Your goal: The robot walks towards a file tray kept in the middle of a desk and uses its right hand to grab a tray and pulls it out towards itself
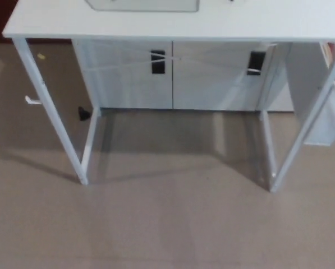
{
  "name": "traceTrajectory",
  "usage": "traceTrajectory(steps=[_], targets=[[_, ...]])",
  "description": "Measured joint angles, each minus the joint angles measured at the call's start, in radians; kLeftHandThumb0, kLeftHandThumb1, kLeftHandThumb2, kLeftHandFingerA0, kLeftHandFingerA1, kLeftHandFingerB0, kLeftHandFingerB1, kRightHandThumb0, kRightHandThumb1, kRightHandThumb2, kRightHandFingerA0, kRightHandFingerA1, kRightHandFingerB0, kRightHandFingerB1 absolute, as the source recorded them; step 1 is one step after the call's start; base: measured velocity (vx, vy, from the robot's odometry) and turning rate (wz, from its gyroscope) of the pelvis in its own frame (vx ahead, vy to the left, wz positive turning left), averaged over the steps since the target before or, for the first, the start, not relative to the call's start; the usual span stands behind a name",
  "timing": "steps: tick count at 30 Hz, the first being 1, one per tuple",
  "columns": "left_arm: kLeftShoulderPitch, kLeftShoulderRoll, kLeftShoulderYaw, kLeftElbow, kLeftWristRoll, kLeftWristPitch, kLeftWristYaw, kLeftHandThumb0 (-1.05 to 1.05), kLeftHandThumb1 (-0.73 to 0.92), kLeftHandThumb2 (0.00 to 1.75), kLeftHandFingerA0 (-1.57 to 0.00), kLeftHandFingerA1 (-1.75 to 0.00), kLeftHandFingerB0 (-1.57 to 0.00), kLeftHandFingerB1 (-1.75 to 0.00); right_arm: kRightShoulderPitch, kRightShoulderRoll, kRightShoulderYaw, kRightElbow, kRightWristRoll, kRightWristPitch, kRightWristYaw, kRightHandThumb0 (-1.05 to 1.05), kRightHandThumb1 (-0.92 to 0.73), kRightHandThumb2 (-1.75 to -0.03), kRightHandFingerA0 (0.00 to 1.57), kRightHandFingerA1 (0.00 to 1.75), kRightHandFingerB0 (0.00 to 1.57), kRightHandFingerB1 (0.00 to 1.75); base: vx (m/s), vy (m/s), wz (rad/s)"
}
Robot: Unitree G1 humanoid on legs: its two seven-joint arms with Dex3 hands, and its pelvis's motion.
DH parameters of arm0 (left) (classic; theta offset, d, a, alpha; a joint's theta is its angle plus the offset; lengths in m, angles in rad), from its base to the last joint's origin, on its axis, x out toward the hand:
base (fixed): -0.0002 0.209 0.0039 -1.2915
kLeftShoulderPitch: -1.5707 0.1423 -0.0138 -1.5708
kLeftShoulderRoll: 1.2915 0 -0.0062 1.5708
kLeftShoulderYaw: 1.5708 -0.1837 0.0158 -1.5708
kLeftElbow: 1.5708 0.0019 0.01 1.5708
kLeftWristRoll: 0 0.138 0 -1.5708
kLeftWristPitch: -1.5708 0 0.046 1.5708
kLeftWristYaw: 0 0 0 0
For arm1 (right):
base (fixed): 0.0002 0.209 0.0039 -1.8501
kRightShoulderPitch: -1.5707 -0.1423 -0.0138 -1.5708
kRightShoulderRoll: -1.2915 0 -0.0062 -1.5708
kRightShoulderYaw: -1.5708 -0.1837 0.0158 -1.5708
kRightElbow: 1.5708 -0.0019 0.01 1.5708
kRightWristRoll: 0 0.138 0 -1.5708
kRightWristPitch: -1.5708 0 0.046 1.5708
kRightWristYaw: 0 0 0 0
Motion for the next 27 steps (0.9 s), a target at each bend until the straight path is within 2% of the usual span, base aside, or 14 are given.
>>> traceTrajectory(steps=[7,8,14,17,18,20,24,25,26,27], targets=[[0.003,0.000,-0.002,0.030,0.001,0.000,0.000,-0.27,0.31,0.97,-0.52,-0.81,-0.38,-0.70,0.005,0.000,-0.002,-0.007,0.000,-0.001,0.000,-0.34,-0.62,-0.58,0.63,0.49,0.50,0.41,0.27,-0.069,-0.06],[0.003,0.000,-0.004,0.027,0.002,0.000,0.000,-0.23,0.33,0.95,-0.46,-0.93,-0.37,-0.75,0.006,0.001,-0.002,-0.005,0.000,-0.001,0.000,-0.34,-0.62,-0.58,0.64,0.50,0.51,0.41,0.22,0.050,-0.11],[-0.007,0.007,-0.008,0.011,0.006,0.001,0.003,-0.23,0.32,0.94,-0.47,-0.96,-0.37,-0.77,0.000,0.012,-0.005,-0.002,0.000,0.000,0.002,-0.34,-0.62,-0.58,0.63,0.50,0.50,0.41,0.28,0.173,-0.15],[-0.008,0.017,-0.010,0.002,0.009,0.001,0.009,-0.25,0.33,0.91,-0.49,-0.92,-0.38,-0.75,-0.006,0.023,-0.004,0.001,0.000,-0.002,0.002,-0.33,-0.61,-0.58,0.65,0.50,0.51,0.41,0.23,0.091,0.03],[-0.007,0.017,-0.011,0.002,0.010,0.001,0.010,-0.27,0.30,0.96,-0.55,-0.82,-0.40,-0.70,-0.006,0.024,-0.005,0.003,0.000,-0.002,0.002,-0.33,-0.61,-0.57,0.65,0.49,0.51,0.41,0.22,0.039,0.11],[-0.007,0.018,-0.014,0.002,0.013,0.001,0.013,-0.24,0.32,0.94,-0.47,-0.95,-0.36,-0.76,-0.005,0.026,-0.005,0.009,0.000,-0.001,0.001,-0.33,-0.61,-0.57,0.66,0.51,0.51,0.42,0.26,-0.018,0.08],[-0.004,0.022,-0.018,-0.001,0.014,0.001,0.013,-0.25,0.31,0.96,-0.49,-0.96,-0.36,-0.76,-0.008,0.029,-0.006,0.019,0.000,0.000,0.001,-0.34,-0.60,-0.58,0.67,0.51,0.52,0.42,0.23,-0.101,0.14],[-0.003,0.022,-0.018,-0.003,0.014,0.001,0.013,-0.28,0.31,0.98,-0.56,-0.84,-0.37,-0.70,-0.009,0.029,-0.006,0.021,0.000,0.000,0.000,-0.41,-0.51,-0.78,0.62,0.61,0.46,0.52,0.32,-0.220,0.24],[-0.005,0.023,-0.021,-0.003,0.015,0.001,0.013,-0.29,0.31,0.96,-0.56,-0.83,-0.37,-0.69,-0.010,0.029,-0.007,0.023,0.000,0.001,0.000,-0.33,-0.61,-0.58,0.68,0.52,0.51,0.42,0.34,-0.226,0.23],[-0.011,0.026,-0.024,0.001,0.017,0.001,0.015,-0.28,0.31,0.97,-0.57,-0.83,-0.37,-0.69,-0.020,0.035,-0.008,0.024,0.000,0.006,0.002,-0.34,-0.61,-0.58,0.67,0.52,0.51,0.42,0.39,-0.390,0.11]])
